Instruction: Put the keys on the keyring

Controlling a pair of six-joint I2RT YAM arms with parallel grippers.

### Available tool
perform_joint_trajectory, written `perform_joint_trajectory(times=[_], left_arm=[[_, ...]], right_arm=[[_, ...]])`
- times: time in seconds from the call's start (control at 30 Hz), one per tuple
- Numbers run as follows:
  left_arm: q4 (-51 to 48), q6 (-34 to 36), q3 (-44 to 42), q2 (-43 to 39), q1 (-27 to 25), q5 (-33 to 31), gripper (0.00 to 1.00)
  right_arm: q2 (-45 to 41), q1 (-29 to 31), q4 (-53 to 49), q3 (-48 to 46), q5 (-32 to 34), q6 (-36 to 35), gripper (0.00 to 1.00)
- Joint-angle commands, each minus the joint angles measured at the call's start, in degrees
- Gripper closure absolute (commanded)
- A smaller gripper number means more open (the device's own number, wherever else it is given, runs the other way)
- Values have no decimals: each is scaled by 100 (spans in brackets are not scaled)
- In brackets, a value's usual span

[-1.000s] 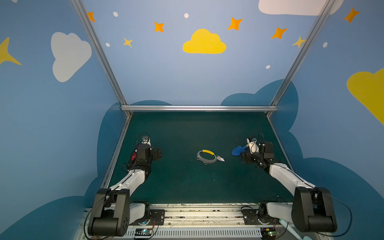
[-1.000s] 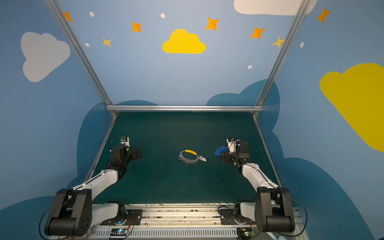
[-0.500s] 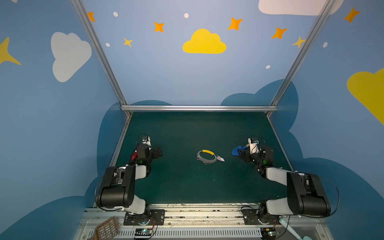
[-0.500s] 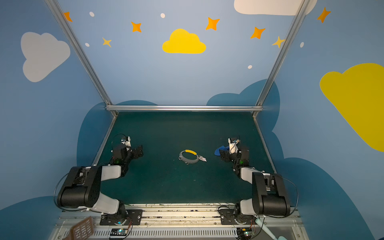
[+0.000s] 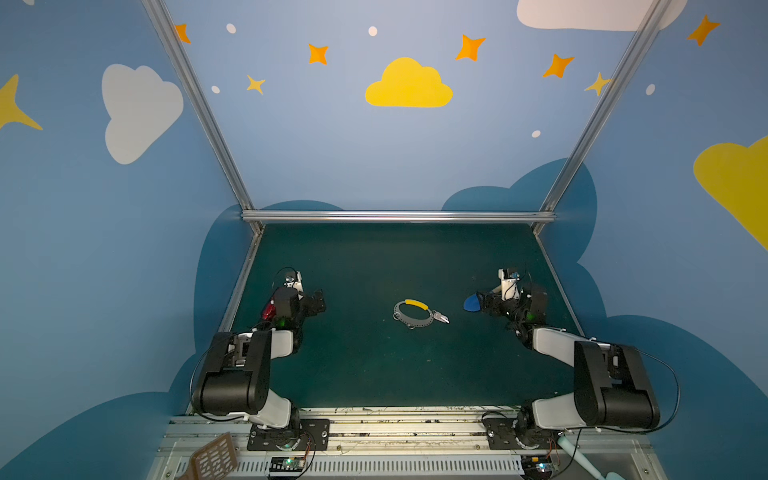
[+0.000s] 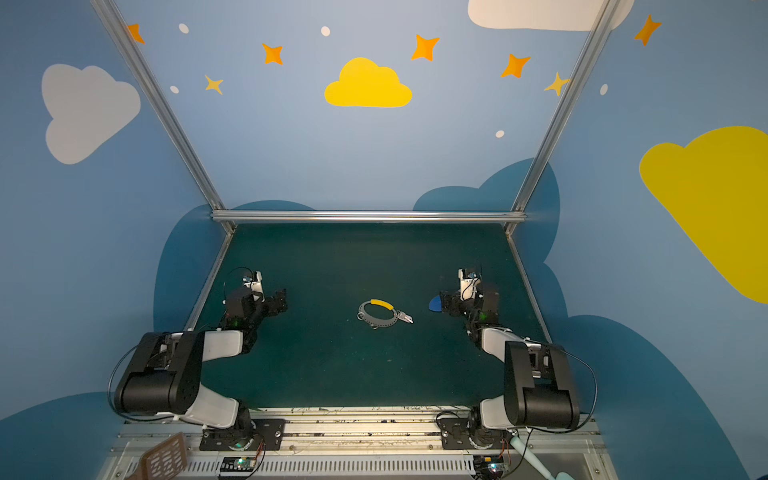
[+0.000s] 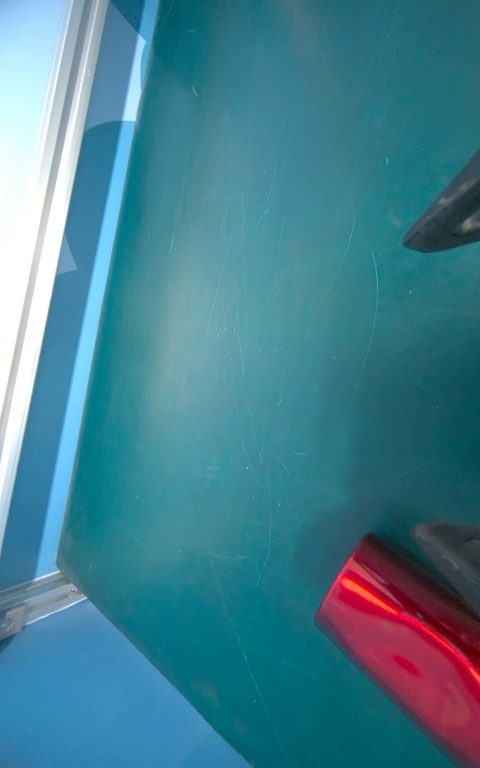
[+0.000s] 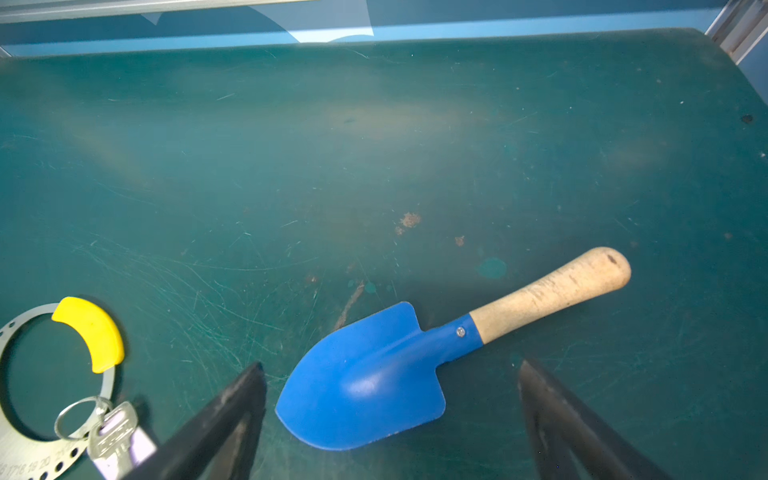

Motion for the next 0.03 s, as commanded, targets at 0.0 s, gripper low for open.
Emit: perform_joint_trajectory(times=[0.0], left_arm=[[112,38,26,-7,-42,-123,0]], right_arm=[[16,2,-80,62,38,53,7]])
